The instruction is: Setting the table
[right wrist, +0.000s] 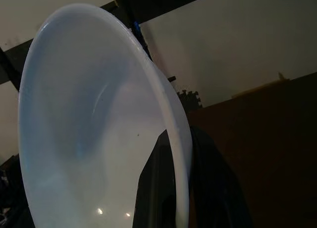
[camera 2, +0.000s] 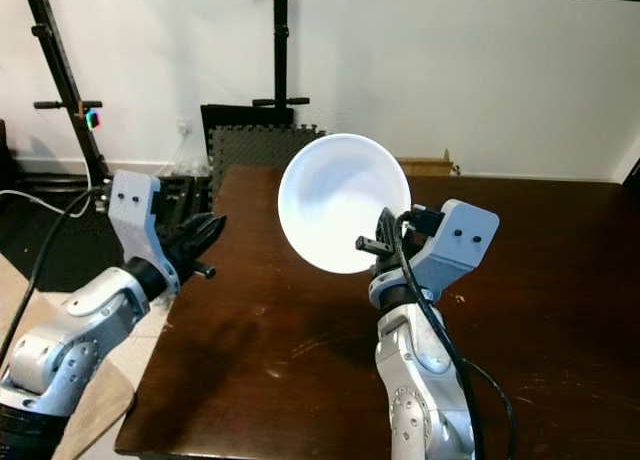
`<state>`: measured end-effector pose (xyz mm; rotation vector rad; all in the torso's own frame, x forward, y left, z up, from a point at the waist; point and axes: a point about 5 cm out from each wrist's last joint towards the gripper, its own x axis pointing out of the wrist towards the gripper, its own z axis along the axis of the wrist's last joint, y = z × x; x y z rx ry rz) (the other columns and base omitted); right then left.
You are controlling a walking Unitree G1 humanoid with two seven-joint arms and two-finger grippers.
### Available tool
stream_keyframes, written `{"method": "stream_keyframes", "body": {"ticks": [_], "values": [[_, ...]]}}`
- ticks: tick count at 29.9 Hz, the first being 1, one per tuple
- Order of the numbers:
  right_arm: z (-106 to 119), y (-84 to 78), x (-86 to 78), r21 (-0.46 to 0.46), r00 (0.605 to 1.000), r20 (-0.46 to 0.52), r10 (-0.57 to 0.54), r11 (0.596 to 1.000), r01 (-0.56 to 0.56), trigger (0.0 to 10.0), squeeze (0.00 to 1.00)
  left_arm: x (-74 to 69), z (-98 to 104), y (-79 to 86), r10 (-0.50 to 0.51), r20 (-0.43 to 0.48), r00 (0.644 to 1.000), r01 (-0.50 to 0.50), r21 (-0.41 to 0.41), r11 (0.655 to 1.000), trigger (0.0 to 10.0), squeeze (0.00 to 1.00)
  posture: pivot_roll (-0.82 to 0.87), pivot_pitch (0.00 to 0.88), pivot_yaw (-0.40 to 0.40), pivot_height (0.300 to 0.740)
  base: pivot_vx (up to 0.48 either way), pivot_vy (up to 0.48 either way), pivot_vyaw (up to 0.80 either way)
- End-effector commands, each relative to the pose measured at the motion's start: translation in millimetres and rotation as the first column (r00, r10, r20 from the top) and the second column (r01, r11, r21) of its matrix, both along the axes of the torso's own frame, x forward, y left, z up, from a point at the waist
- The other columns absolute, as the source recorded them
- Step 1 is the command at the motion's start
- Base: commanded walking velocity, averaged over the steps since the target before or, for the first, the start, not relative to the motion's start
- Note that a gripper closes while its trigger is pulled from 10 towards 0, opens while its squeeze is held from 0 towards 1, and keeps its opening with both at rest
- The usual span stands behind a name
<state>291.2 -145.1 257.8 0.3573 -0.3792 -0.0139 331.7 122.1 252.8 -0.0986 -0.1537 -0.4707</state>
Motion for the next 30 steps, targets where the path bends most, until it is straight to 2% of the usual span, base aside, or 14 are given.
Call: {"method": "stream_keyframes", "body": {"ticks": [1,4,9,11,16,30], "values": [[-1.9,-0.1,0.7,0.01,1.0,-0.004,-0.006,1.0,0.006,10.0,0.0,-1.7,-2.5,3.0,0.023,-0.016,1.0,-0.023,0.012,1.0,10.0,0.0,0.01,0.025,0.058,0.74,0.0,0.0,0.0],[-1.6,-0.6,1.2,0.007,1.0,-0.003,-0.01,1.0,0.011,10.0,0.0,-1.2,-4.7,3.3,0.039,-0.016,0.999,-0.039,0.026,0.999,10.0,0.0,0.01,0.025,0.058,0.74,0.0,0.0,0.0],[1.0,-4.1,3.0,-0.009,1.0,0.008,-0.023,1.0,0.023,10.0,0.0,-2.3,-2.5,2.3,0.038,-0.006,0.999,-0.038,0.004,0.999,10.0,0.0,0.02,0.013,0.055,0.74,0.0,0.0,0.0],[1.5,-4.3,3.4,-0.019,1.0,0.011,-0.021,1.0,0.022,10.0,0.0,-2.5,-2.3,2.9,0.053,0.008,0.999,-0.053,0.023,0.998,10.0,0.0,0.02,0.013,0.055,0.74,0.0,0.0,0.0],[1.5,-4.6,5.1,-0.023,1.0,0.011,-0.023,0.999,0.024,10.0,0.0,-2.0,-6.1,3.2,0.066,-0.019,0.998,-0.066,0.005,0.998,10.0,0.0,0.02,0.01,0.049,0.74,0.0,0.0,0.0],[-0.2,-7.1,4.9,-0.029,0.999,0.01,-0.032,0.999,0.032,10.0,0.0,-5.2,-9.4,-0.9,0.081,-0.012,0.997,-0.08,0.015,0.997,10.0,0.0,0.03,0.022,0.046,0.74,0.0,0.018,0.03]]}}
